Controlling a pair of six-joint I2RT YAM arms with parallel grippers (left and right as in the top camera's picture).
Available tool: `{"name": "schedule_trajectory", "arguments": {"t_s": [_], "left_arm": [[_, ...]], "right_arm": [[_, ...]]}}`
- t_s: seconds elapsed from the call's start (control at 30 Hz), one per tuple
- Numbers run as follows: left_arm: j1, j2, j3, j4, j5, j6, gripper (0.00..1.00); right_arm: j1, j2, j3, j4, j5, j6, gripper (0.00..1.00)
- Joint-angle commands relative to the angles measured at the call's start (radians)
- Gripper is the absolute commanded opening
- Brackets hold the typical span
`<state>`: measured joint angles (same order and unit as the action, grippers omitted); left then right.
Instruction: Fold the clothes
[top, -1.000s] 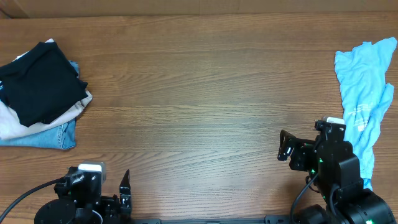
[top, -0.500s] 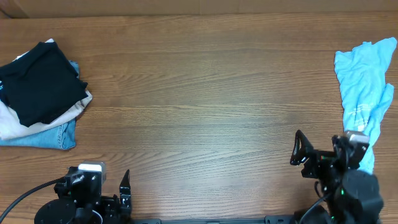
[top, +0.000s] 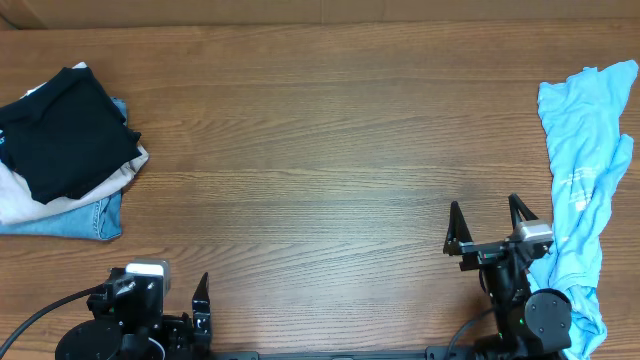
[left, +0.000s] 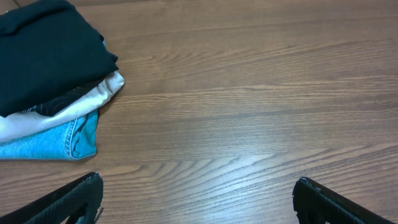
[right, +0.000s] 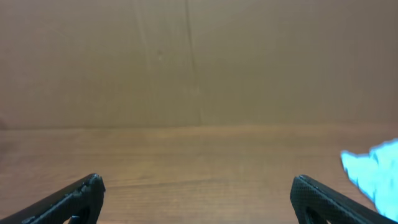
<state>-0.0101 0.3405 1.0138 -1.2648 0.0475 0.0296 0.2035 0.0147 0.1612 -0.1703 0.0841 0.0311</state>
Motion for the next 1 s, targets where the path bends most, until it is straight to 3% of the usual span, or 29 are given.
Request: {"name": "schedule_trajectory", "arguments": {"t_s": [0.0,0.13,0.97], "left_arm": [[-0.003,-0.002,-0.004,0.003,-0.006,0.016,1.00],[-0.003,-0.002,-0.004,0.003,-0.006,0.016,1.00],[-0.003,-0.002,-0.004,0.003,-0.006,0.016,1.00]], "right_arm": [[-0.005,-0.012,-0.072,0.092,-0.029,-0.121,1.00],[-0.018,-0.012,-0.153,0.115,-0.142,-0.240,1.00],[-0.032,-0.012,-0.153,0.091,-0.128,-0.215,1.00]]}}
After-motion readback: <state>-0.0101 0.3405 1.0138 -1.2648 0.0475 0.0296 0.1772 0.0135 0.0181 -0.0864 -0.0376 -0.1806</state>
